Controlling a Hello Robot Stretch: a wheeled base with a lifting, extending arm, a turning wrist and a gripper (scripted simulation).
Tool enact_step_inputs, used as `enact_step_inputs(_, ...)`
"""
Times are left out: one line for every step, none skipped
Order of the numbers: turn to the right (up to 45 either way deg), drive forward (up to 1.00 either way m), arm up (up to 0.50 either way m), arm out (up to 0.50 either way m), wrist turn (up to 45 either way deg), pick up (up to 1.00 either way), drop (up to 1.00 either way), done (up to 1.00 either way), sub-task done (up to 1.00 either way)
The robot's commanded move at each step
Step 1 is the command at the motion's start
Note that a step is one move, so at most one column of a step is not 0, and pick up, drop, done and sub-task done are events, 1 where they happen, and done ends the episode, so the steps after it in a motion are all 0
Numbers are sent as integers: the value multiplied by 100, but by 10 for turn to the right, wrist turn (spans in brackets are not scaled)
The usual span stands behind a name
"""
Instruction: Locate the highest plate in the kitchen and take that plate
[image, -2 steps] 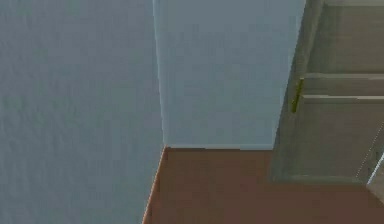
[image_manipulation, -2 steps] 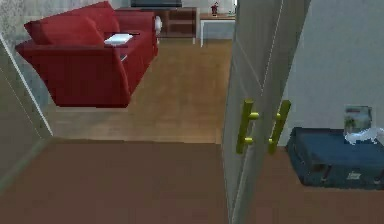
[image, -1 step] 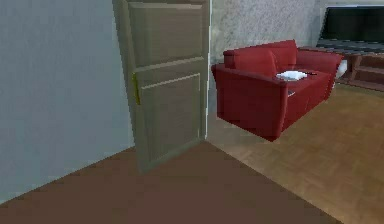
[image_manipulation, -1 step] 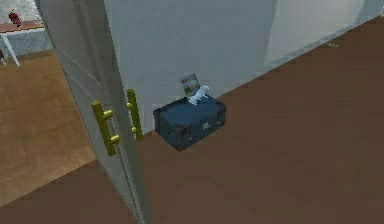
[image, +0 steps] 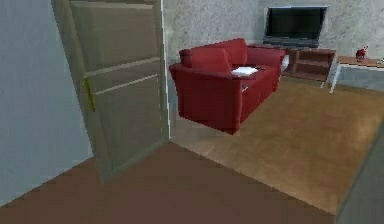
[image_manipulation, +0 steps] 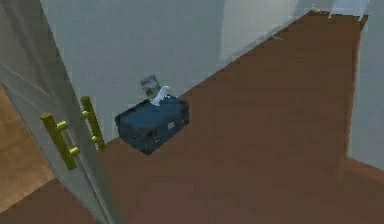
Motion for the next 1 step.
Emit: enact_step_inputs(0, 50, 0, 0, 0, 0, 0, 0, 0)
